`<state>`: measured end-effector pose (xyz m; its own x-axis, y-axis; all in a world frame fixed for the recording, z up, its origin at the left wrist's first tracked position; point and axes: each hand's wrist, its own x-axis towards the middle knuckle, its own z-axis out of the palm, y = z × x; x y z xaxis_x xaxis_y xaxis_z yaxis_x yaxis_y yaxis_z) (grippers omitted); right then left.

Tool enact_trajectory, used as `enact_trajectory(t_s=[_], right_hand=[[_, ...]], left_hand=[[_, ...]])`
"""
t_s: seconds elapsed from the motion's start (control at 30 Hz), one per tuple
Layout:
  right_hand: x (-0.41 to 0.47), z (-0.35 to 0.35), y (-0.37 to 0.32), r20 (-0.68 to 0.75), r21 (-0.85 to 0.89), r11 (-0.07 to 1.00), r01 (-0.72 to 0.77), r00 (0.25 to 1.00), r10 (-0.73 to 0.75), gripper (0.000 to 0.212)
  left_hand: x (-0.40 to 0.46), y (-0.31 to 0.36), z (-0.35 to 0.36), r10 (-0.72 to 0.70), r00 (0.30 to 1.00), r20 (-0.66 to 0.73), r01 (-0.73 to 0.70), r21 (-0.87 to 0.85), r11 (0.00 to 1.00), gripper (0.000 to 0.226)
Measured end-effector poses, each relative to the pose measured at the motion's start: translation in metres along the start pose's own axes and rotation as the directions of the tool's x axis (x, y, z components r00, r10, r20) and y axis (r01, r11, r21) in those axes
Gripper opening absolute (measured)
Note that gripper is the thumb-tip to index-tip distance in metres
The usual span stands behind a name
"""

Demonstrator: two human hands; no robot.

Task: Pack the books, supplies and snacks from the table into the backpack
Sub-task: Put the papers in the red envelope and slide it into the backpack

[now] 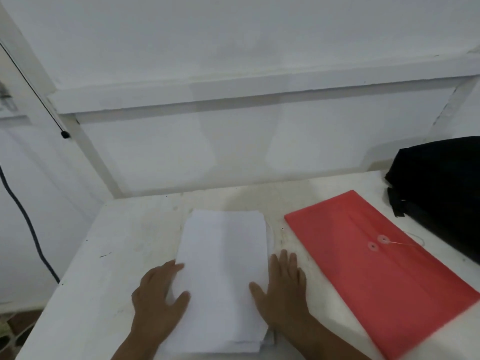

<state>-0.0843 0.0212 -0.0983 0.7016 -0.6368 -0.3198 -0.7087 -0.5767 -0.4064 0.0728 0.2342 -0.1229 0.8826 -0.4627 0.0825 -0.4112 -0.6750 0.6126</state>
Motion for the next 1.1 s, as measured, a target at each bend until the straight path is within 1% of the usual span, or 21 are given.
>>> enact_trajectory(t_s=[0.13,0.2,0.27,0.33,0.37,0.43,0.5,0.6,0.67,0.73,0.8,0.83,0.87,0.93,1.0,1.07,1.1], right_hand=[[-0.001,0.008,-0.012,0.028,0.068,0.998,-0.006,1.0,0.004,0.088],[-0.002,0.006,-0.016,0.033,0.153,0.988,-0.005,0.999,0.0,0.089],[-0.004,0.004,-0.02,0.044,0.275,0.961,-0.022,0.999,0.01,0.089],[-0.008,0.003,-0.025,0.03,0.43,0.902,-0.026,0.999,0.015,0.087],[-0.01,0.002,-0.028,-0.014,0.497,0.868,0.013,1.0,-0.006,0.083],[-0.011,-0.001,-0.033,-0.098,0.585,0.805,0.096,0.994,-0.047,0.072],[-0.01,-0.008,-0.035,-0.108,0.663,0.741,0.109,0.993,-0.049,0.069],[-0.004,-0.013,-0.031,-0.072,0.738,0.67,0.079,0.997,-0.038,0.077],[0.0,-0.015,-0.024,-0.028,0.769,0.635,0.073,0.996,-0.08,0.079],[0.004,-0.02,-0.02,0.092,0.818,0.575,-0.002,0.988,-0.128,0.072],[0.009,-0.027,-0.017,0.207,0.868,0.481,-0.12,0.97,-0.13,0.063],[0.011,-0.029,-0.017,0.246,0.88,0.444,-0.167,0.961,-0.127,0.059],[0.014,-0.03,-0.016,0.273,0.882,0.429,-0.195,0.953,-0.128,0.056],[0.017,-0.029,-0.018,0.279,0.865,0.466,-0.185,0.95,-0.14,0.054],[0.018,-0.028,-0.022,0.242,0.846,0.515,-0.136,0.96,-0.143,0.053],[0.016,-0.034,-0.025,0.198,0.847,0.524,-0.085,0.966,-0.163,0.053],[0.015,-0.04,-0.027,0.171,0.848,0.528,-0.044,0.966,-0.195,0.052]], left_hand=[[0.001,-0.002,0.003,0.012,1.0,0.015,-0.012,0.014,1.0,0.059],[0.001,-0.003,0.006,0.034,0.999,0.022,-0.036,0.069,0.997,0.059],[0.002,-0.003,0.007,0.048,0.998,0.032,-0.051,0.112,0.992,0.059],[0.002,-0.003,0.007,0.043,0.998,0.039,-0.048,0.112,0.993,0.059],[0.002,-0.004,0.008,0.041,0.998,0.043,-0.046,0.11,0.993,0.059],[0.002,-0.004,0.008,0.045,0.998,0.042,-0.049,0.105,0.993,0.058],[0.002,-0.004,0.009,0.044,0.998,0.041,-0.048,0.101,0.994,0.056],[0.002,-0.004,0.009,0.043,0.998,0.037,-0.047,0.097,0.994,0.054],[0.003,-0.004,0.009,0.043,0.998,0.042,-0.047,0.1,0.994,0.054],[0.003,-0.004,0.01,0.041,0.998,0.046,-0.046,0.101,0.994,0.054],[0.003,-0.002,0.009,0.038,0.998,0.047,-0.043,0.101,0.994,0.055],[0.004,-0.002,0.009,0.034,0.998,0.054,-0.04,0.1,0.994,0.055],[0.004,-0.003,0.008,0.027,0.997,0.067,-0.033,0.097,0.995,0.056],[0.003,-0.002,0.006,0.016,0.996,0.09,-0.024,0.091,0.996,0.057],[0.001,0.002,0.002,0.003,0.995,0.097,-0.01,0.067,0.998,0.056],[0.003,0.008,-0.004,-0.049,0.992,0.113,0.05,-0.007,0.999,0.057],[0.005,0.011,-0.009,-0.093,0.986,0.138,0.104,-0.075,0.992,0.06]])
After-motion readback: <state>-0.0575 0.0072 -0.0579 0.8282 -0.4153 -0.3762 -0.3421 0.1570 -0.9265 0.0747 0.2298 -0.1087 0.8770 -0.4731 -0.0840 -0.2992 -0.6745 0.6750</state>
